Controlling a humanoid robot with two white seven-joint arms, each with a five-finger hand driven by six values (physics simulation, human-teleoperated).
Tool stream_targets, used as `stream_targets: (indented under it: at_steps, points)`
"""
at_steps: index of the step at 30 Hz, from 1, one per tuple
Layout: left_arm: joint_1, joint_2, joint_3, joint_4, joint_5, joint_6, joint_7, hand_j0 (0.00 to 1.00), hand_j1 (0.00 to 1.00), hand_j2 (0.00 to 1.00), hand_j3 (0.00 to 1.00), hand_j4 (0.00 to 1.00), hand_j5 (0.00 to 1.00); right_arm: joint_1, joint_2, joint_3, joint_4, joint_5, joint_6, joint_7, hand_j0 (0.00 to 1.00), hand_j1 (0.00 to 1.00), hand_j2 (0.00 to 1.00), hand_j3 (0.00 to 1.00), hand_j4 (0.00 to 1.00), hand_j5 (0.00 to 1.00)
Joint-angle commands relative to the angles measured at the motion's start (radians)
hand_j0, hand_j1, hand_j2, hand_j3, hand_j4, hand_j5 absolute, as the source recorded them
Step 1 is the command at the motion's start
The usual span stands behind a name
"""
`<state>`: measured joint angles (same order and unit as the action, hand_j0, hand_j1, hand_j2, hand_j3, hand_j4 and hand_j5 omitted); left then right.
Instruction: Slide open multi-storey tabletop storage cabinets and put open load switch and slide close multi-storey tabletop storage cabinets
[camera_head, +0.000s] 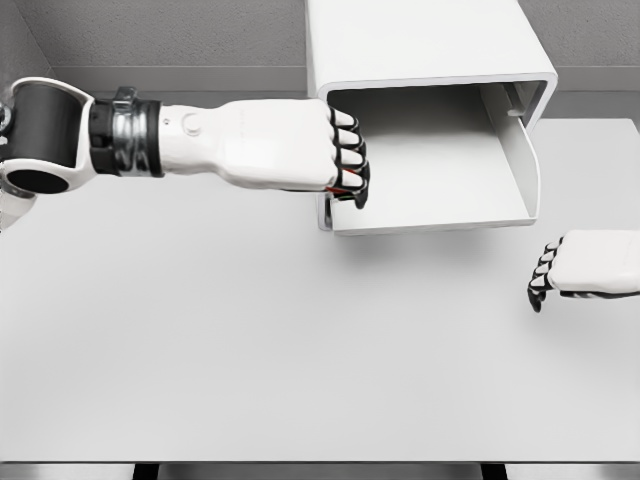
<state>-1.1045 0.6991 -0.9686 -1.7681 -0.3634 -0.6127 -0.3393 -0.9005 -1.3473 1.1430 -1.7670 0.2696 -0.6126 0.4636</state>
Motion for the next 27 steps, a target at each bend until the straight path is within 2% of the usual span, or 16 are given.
stream_targets:
  at_steps: [1,8,17,21,27]
  points:
    - [0.0,-0.02,0.001,0.007,0.003,0.002,0.0,0.55,0.55,0.55,0.55,0.55,0.55,0.0,-0.001,-0.002,0.0,-0.004,0.002,0.0,0.53,0.53,0.53,0.53,0.53,0.53]
    - [-0.014,-0.049,-0.001,0.042,-0.002,0.002,-0.007,0.56,0.56,0.56,0.56,0.56,0.56,0.002,-0.003,-0.003,0.001,-0.004,0.002,0.001,0.53,0.53,0.53,0.53,0.53,0.53]
    - [-0.049,-0.147,-0.042,0.148,-0.002,0.002,-0.037,0.56,0.56,0.56,0.56,0.56,0.56,0.012,0.008,-0.013,0.001,-0.004,0.002,0.001,0.53,0.53,0.53,0.53,0.53,0.53]
    - [-0.057,-0.155,-0.042,0.157,-0.002,0.002,-0.037,0.56,0.56,0.56,0.56,0.56,0.56,0.015,0.008,-0.016,0.001,-0.004,0.002,0.001,0.53,0.53,0.53,0.53,0.53,0.53]
    - [-0.072,-0.194,-0.044,0.223,-0.003,0.002,-0.04,0.56,0.56,0.56,0.56,0.56,0.56,0.022,0.011,-0.016,0.0,-0.004,0.002,0.001,0.53,0.53,0.53,0.53,0.53,0.53]
